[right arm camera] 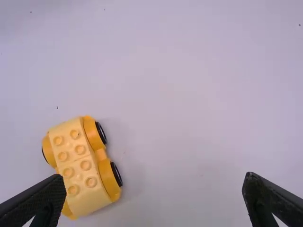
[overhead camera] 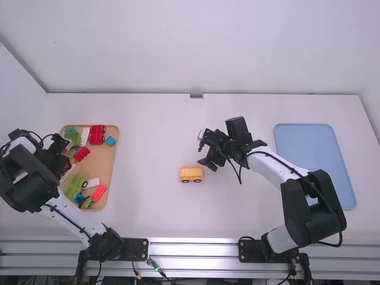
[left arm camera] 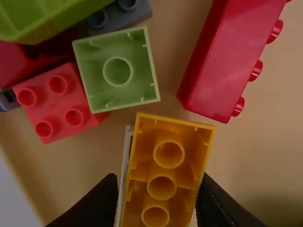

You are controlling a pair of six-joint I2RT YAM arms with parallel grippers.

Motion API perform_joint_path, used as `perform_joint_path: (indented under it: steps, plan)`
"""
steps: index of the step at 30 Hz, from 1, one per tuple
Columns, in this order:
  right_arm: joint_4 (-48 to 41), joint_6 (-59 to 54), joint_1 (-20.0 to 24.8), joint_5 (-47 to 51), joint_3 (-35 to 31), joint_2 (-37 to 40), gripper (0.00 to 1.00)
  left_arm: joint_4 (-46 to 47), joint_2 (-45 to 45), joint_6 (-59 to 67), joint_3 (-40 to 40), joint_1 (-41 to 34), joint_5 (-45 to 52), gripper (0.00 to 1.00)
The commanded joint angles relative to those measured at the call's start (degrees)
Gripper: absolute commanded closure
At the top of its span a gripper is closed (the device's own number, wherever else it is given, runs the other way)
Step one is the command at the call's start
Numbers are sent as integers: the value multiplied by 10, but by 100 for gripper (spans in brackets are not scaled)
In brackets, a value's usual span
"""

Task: Assemble lego blocks to make yellow taxi

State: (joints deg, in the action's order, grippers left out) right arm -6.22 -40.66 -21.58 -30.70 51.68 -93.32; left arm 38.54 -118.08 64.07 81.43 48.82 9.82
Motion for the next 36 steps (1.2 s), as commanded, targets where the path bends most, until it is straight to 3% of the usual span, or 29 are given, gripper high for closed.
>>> perform_joint_path:
  steps: [1,17,22,26,31,36]
  plan:
    - [-2,2,-2,-3,16,9,1,4,-11,-2,-5,3,-9,58]
    - [-2,4,-2,-4,16,9,1,-3,-11,-2,-5,3,2,77]
    - [0,3,-2,-6,16,9,1,-4,-11,-19,3,3,0,77]
    - [6,4,-2,-6,16,9,1,24,-10,-47,36,3,1,75]
    - [49,40,-2,-12,16,9,1,111,-5,-66,108,3,50,81]
    - [97,66,-2,-29,16,7,1,130,20,-120,136,3,103,86]
